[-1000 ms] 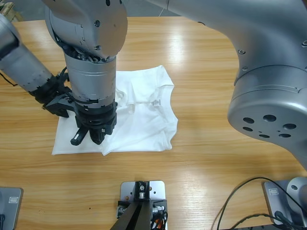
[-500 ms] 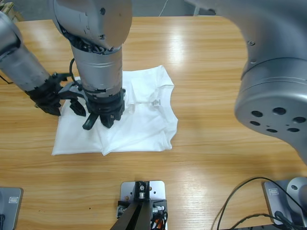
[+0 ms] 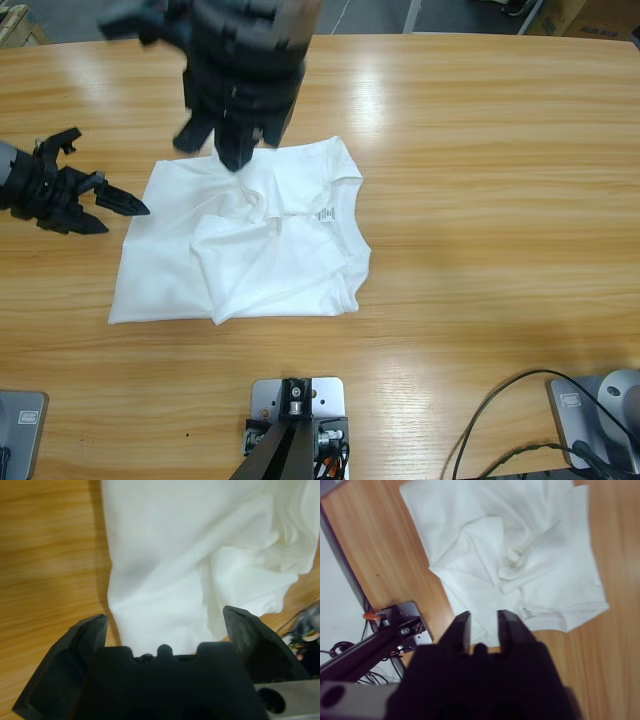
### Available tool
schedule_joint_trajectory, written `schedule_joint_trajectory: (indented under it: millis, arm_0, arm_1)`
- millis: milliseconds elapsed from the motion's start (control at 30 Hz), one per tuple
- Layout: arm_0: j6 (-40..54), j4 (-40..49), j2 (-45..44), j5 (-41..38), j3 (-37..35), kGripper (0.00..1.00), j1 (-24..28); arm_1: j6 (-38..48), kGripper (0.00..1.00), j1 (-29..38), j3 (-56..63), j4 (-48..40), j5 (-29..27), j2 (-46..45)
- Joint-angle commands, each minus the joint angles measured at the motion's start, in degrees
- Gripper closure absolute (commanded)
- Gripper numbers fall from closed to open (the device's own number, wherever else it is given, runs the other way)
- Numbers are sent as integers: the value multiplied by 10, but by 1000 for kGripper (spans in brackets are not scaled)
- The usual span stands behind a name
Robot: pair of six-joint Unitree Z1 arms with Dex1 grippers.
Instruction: Fold clothes
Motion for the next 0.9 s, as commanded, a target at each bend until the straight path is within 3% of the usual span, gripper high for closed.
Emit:
schedule_joint_trajectory:
  millis: [33,267,300,400,467,900]
  arm_0:
    - [-35,-54,47,-17,43,101,24]
    - [-35,-56,116,-15,23,101,27]
    - [-34,-56,126,-16,19,101,27]
    - [-33,-56,139,-20,14,101,27]
    - [-33,-56,146,-25,11,101,27]
    - [-50,-56,171,-44,22,100,-30]
  arm_1:
    - [6,340,-24,51,120,-20,-76]
    - [7,336,-25,127,101,-29,-125]
    - [8,307,-27,139,97,-31,-134]
    - [11,88,-30,167,86,-39,-152]
    - [13,33,-33,183,79,-40,-161]
    - [21,27,-42,227,56,-44,-193]
